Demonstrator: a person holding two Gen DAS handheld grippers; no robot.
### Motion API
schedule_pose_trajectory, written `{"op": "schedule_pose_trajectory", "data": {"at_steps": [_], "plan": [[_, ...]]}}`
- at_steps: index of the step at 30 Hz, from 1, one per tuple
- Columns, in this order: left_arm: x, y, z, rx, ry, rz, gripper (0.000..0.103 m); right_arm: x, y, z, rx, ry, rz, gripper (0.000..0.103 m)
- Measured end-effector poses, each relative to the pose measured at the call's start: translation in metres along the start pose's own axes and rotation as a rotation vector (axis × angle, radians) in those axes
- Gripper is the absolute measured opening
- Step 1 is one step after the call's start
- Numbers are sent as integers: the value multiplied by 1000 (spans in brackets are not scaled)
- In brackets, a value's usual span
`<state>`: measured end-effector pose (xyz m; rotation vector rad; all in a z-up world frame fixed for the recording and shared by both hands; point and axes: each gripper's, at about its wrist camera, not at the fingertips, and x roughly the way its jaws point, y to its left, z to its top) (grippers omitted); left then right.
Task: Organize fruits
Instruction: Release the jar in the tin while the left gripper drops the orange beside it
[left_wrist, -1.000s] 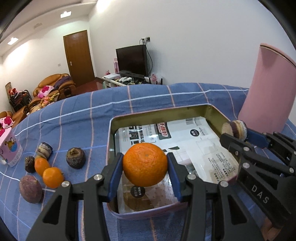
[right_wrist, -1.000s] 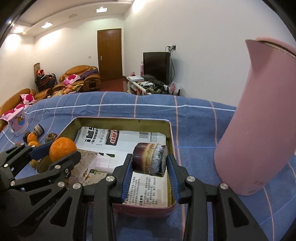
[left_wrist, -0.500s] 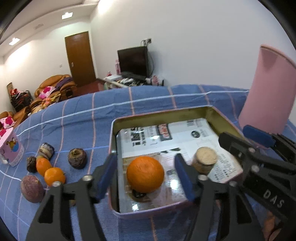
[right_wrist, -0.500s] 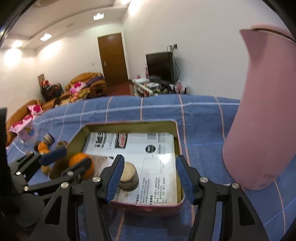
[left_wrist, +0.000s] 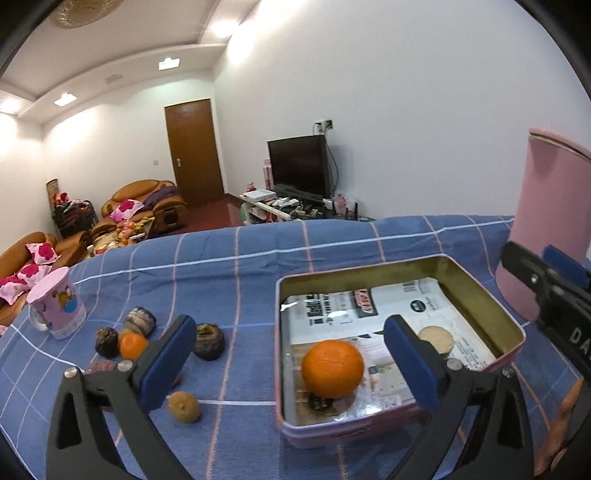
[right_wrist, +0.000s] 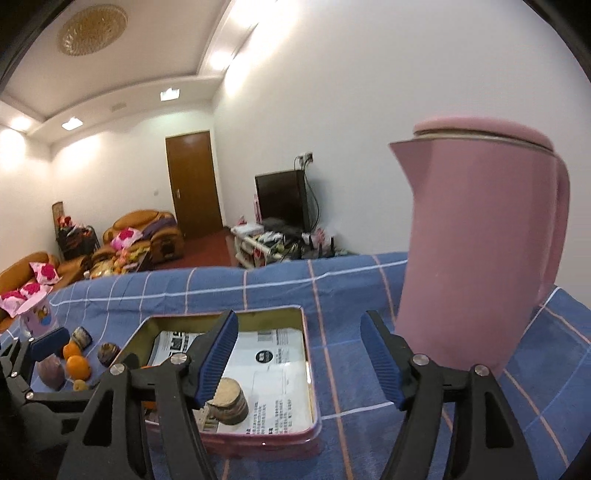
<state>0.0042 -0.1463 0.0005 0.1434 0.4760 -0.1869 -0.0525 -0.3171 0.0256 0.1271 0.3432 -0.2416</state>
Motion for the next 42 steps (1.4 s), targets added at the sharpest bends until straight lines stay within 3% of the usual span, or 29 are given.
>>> {"op": "schedule_pose_trajectory", "data": {"at_steps": [5,17,42], "plan": [[-4,4,-4,8,-9,16,103,-3,-2,0,13,-5,-47,79],[-10,34,-13,-2,10,21,103,-16,10,-6,25,-1,-65,79],[-9,129,-27,-45,62,87,103,-23,105,-24,-9,48,51,79]]}}
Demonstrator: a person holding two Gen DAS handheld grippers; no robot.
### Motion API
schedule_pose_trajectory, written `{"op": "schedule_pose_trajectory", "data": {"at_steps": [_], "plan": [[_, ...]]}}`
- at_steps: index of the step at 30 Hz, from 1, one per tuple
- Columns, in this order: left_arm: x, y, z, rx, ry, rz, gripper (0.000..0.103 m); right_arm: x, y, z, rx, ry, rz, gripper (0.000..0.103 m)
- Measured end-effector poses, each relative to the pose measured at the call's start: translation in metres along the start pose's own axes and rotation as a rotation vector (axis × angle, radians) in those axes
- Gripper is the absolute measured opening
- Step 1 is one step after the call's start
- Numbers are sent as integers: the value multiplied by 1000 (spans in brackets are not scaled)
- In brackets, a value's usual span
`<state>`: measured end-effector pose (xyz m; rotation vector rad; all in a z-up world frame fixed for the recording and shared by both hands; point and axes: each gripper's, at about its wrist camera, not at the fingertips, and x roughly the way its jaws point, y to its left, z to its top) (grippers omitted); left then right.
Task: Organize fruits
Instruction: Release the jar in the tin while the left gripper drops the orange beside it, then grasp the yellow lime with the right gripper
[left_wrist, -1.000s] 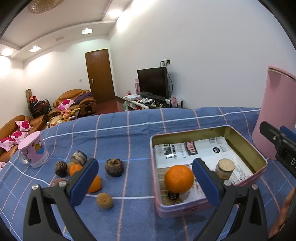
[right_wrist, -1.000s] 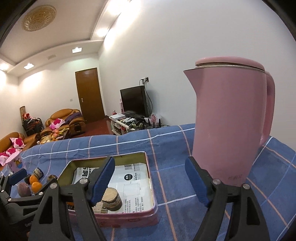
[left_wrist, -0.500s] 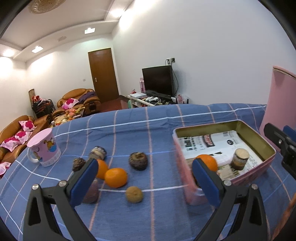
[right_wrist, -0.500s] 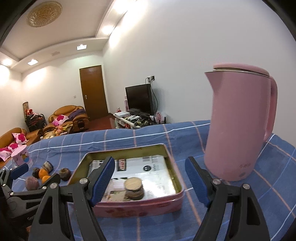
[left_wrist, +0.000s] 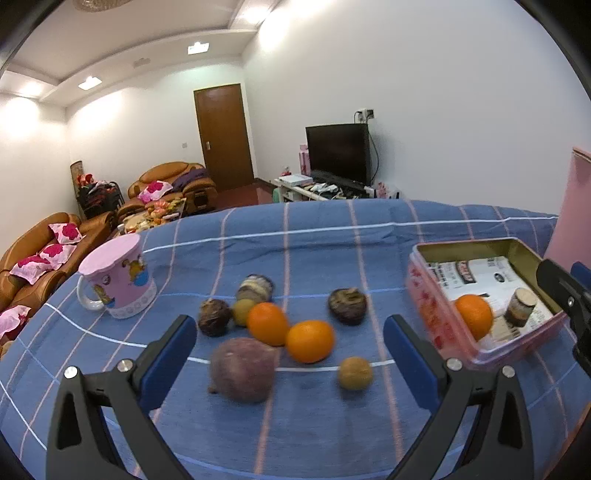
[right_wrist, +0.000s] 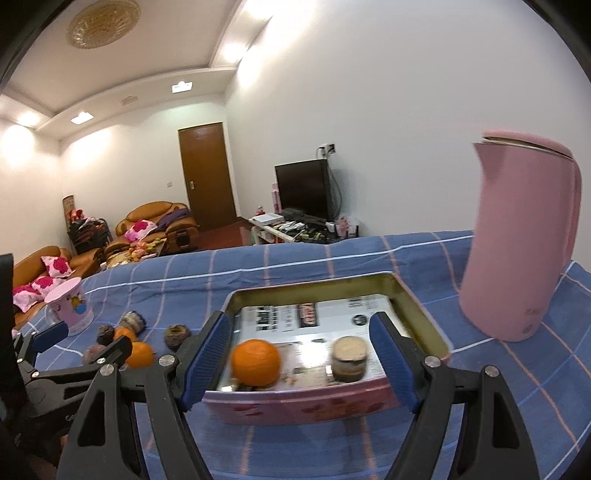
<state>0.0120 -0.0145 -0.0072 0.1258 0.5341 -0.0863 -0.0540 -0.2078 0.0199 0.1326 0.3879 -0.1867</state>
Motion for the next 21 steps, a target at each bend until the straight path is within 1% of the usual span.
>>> {"op": "schedule_pose_trajectory", "data": {"at_steps": [6,11,15,17,19,21], "plan": [[11,40,-2,-28,36,25,103,3,30,-3,-40,12,41,79],[22,81,-3,-73,74,85,103,9,56,-6,-94,35,69,79],[25,109,-3,-123,83,120,103,19,75,-8,-122,82,109,79],[25,119,-3,-145,85,129,103,27,86,-10,-142,123,136,79],[25,129,-3,-164,86,126,103,37,99,-13,-172,178,162,79],[25,136,-3,-185,88,115,103,42,111,-17,-202,213,182,79]]}}
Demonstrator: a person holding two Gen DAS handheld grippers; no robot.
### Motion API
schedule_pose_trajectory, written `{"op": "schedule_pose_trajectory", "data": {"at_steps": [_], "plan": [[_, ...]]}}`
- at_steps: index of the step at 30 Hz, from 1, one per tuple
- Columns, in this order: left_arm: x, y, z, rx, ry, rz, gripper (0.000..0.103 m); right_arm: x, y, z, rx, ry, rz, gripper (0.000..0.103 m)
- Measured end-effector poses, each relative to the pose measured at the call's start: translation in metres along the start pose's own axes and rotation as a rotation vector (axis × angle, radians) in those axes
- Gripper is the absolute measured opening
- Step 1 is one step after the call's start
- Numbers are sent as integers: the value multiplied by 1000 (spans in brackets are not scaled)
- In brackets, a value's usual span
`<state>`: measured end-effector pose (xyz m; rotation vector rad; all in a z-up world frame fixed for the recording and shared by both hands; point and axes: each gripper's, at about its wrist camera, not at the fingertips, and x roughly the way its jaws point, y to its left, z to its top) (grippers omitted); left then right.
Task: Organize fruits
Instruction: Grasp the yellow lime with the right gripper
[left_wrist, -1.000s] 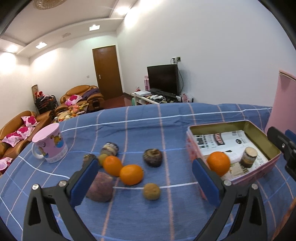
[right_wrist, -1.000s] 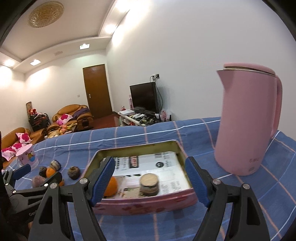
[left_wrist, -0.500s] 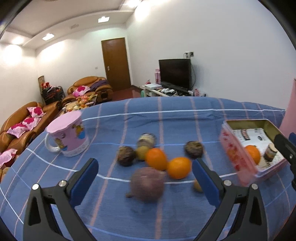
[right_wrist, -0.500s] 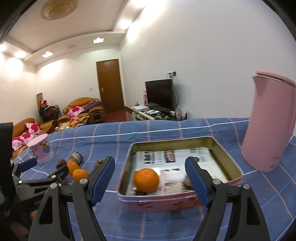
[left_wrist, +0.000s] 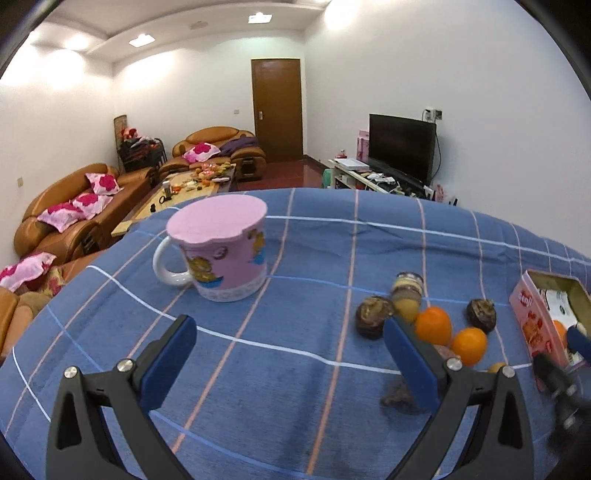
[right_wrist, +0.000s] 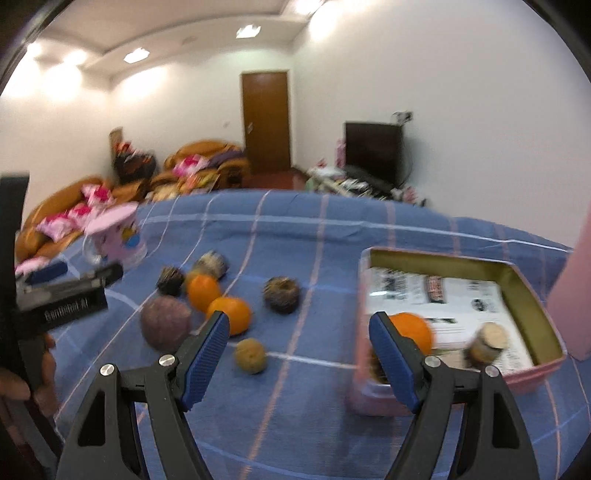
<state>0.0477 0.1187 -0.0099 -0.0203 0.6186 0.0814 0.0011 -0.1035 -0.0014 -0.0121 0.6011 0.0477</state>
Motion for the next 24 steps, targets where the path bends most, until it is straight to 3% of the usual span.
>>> {"op": "schedule_pose_trajectory", "data": {"at_steps": [5,9,12,14,20,24], "plan": [[-1,-5,0,36,0,-23,103,22,23,1,-75,107,35,62],[-1,-14,-1,82,-1,-31,103,40,26,-1,-58,200,53,58],[-3,-20,-2,111,0,-67,103,51,24,-2,-32,258,83,40],[-5,-25,-2,132,-9,-91,103,59,22,-5,-12,301,119,37],[-11,-47,-8,212,-4,-201,103,53,16,-7,29,288,175,27],[-11,-63,-15,269,23,-249,103,31,0,-4,91,188,198,27]]}}
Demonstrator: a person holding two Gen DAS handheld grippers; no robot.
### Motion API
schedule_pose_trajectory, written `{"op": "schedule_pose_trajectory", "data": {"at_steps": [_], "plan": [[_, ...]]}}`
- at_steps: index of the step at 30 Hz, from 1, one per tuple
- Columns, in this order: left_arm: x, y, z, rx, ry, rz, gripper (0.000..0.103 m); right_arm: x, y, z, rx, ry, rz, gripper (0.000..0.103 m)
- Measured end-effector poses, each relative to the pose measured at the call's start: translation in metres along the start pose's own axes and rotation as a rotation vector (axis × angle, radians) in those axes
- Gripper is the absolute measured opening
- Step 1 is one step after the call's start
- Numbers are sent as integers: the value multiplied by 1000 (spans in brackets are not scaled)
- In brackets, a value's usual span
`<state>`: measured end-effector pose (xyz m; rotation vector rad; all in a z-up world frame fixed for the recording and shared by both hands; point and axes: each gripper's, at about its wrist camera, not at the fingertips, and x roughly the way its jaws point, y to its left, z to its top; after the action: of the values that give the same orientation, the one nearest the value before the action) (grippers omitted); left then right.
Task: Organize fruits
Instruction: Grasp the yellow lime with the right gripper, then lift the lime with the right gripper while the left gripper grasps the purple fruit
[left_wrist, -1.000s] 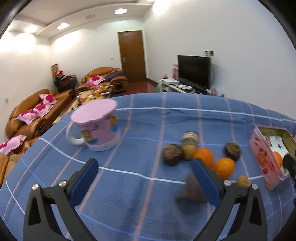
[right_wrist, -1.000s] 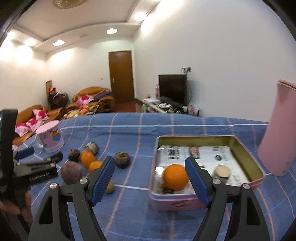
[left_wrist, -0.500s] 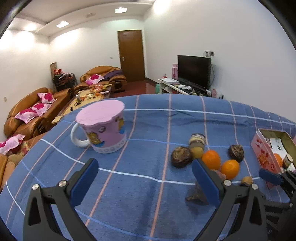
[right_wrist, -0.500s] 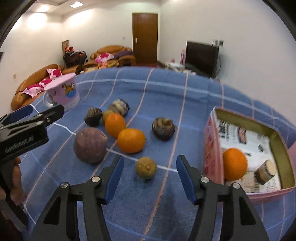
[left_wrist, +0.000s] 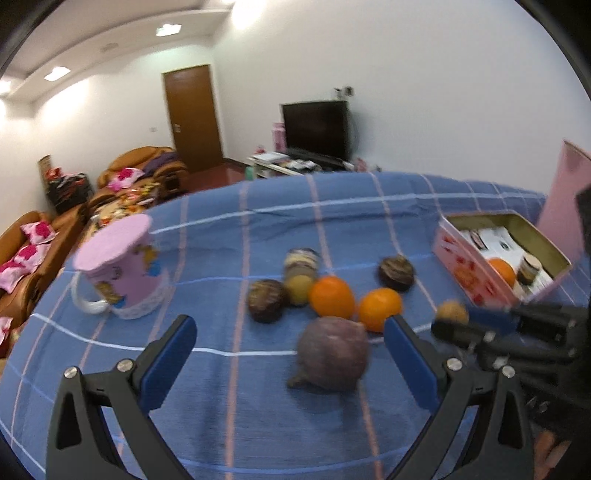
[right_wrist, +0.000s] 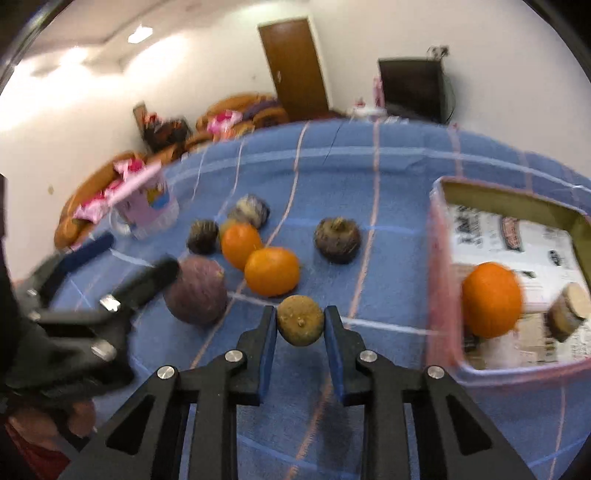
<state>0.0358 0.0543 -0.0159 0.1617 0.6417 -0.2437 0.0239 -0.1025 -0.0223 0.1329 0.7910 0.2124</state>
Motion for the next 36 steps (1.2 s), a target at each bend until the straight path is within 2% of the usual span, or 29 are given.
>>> {"op": "schedule_pose_trajectory", "data": {"at_steps": [3,6,9,11,12,18,22,28,32,36], "plan": [[10,-8,0,26,36,-1,102,-19,2,-1,-27,-85,-62,27],[26,-13,1,37,109,4,91,-33,0,2,-21,-153,-70,27],[37,-11,-1,20,166,-12,72,-42,1,2,-32,-191,-82,27],[41,-7,-3,-21,191,-86,53,-45,0,2,-40,-202,-88,28],[41,-6,-4,-36,193,-112,53,-45,1,2,-40,-202,-85,28],[33,7,-6,-107,160,-33,52,-41,3,2,-39,-209,-92,28],[18,17,-9,-179,84,71,52,-47,5,0,-54,-255,-129,27],[-3,16,-10,-207,-15,201,52,-55,13,-2,-107,-328,-204,28],[-13,7,-9,-210,-51,233,52,-59,15,-2,-133,-352,-231,28],[-12,3,-7,-219,-60,226,52,-59,16,-4,-146,-347,-229,28]]}}
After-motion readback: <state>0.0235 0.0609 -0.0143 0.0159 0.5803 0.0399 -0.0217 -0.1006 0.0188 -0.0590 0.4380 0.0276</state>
